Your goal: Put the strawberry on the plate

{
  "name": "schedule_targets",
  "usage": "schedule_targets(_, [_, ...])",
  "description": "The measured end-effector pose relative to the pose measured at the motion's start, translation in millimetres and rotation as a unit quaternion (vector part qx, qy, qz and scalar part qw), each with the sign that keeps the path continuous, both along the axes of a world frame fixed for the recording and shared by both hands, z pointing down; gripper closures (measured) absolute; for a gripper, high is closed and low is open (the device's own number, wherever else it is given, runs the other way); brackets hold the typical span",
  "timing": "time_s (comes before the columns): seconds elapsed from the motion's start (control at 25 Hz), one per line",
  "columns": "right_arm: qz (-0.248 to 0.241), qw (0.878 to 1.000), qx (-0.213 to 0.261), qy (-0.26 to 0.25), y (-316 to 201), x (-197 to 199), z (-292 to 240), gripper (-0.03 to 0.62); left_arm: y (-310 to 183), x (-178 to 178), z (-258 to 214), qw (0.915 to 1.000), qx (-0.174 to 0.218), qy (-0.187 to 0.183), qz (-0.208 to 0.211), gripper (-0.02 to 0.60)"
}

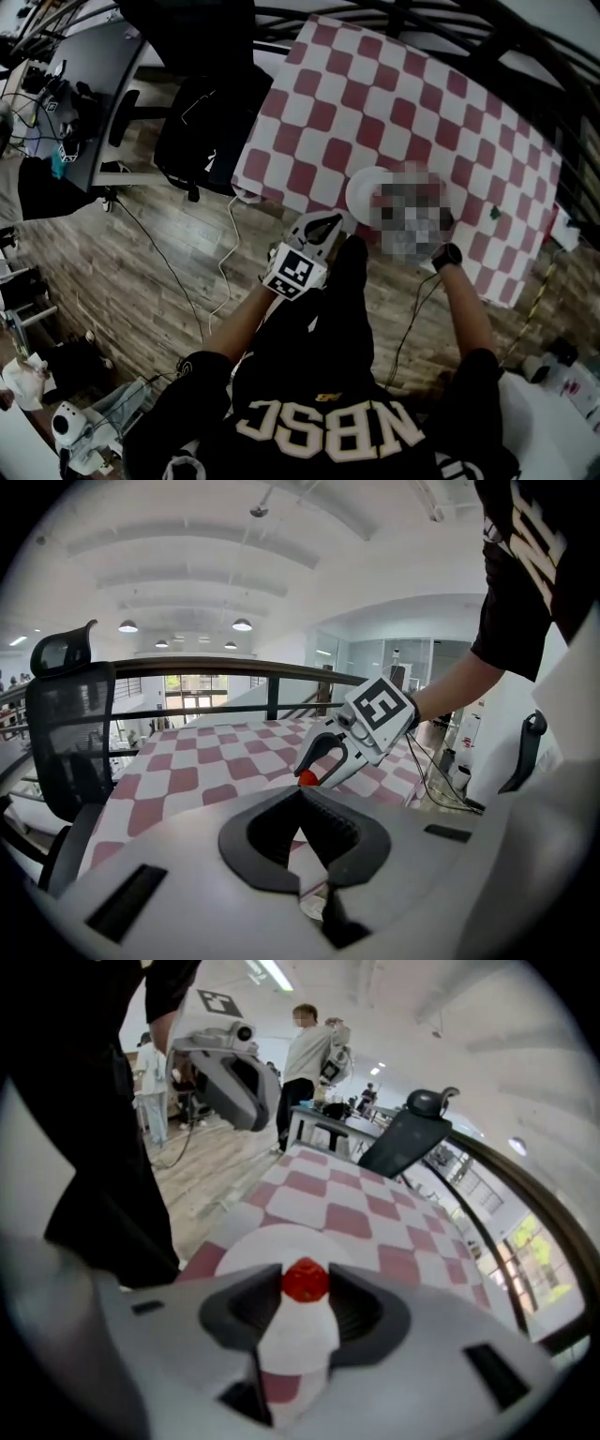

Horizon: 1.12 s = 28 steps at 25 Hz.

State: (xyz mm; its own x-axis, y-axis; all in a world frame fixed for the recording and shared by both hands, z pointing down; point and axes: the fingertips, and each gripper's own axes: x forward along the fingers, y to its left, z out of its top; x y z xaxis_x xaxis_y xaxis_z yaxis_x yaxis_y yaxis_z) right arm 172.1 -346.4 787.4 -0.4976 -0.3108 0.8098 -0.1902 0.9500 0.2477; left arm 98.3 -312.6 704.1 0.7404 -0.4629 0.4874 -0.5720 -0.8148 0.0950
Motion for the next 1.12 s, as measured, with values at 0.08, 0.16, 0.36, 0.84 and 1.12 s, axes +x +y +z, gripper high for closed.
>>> schedule_targets(0.08, [0.014, 1.000, -0.021, -0.011, -3, -5, 12, 0.433, 0, 2, 5, 0.9999, -0.009, 0.004, -0.004, 0.575])
schedule_targets(0.16, [0.033, 0.998, -0.042, -0.017, -4, -7, 23, 0.433, 2, 4, 10, 0.9998, -0.018, 0.006, -0.005, 0.575])
schedule_targets(0.36, [0.065, 0.995, -0.077, -0.023, -5, -7, 37, 0.433, 8, 10, 16, 0.9996, -0.027, 0.010, 0.001, 0.575])
schedule_targets(0.84, [0.206, 0.974, -0.068, -0.066, -6, 6, 1, 0.399, 17, 10, -31, 0.9988, -0.001, 0.047, -0.010, 0.575])
schedule_targets(1.12, [0.346, 0.913, 0.018, -0.216, 17, 3, -128, 0.404, 15, -10, -113, 0.9925, 0.042, 0.102, -0.051, 0.575])
